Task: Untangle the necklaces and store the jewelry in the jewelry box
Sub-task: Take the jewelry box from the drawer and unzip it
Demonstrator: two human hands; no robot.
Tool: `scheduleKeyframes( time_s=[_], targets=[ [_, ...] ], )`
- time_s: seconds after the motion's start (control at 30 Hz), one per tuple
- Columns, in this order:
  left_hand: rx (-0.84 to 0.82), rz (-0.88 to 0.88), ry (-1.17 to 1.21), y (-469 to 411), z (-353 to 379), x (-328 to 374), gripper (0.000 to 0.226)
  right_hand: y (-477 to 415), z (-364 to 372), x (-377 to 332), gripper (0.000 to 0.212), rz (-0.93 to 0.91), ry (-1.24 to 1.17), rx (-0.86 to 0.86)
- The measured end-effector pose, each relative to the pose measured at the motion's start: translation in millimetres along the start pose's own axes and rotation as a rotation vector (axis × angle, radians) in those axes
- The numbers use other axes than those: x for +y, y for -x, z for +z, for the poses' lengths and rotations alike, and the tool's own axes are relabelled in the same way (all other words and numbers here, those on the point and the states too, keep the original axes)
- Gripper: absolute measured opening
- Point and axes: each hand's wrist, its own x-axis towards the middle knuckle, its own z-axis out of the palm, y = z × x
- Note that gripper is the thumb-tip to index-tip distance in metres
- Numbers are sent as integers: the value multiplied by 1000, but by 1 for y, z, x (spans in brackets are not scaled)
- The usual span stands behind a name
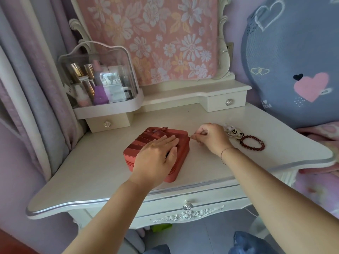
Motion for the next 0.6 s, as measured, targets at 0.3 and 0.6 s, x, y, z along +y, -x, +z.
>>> scheduleKeyframes(
  time_s=[0.3, 0.6],
  targets=[
    [105, -220, 145, 9, -26, -47, 93, 39, -17, -8, 41, -37, -6, 24],
    [-183, -301, 809, 39, -34, -86, 74, 91, 11, -36, 119, -60, -105, -353]
  ],
)
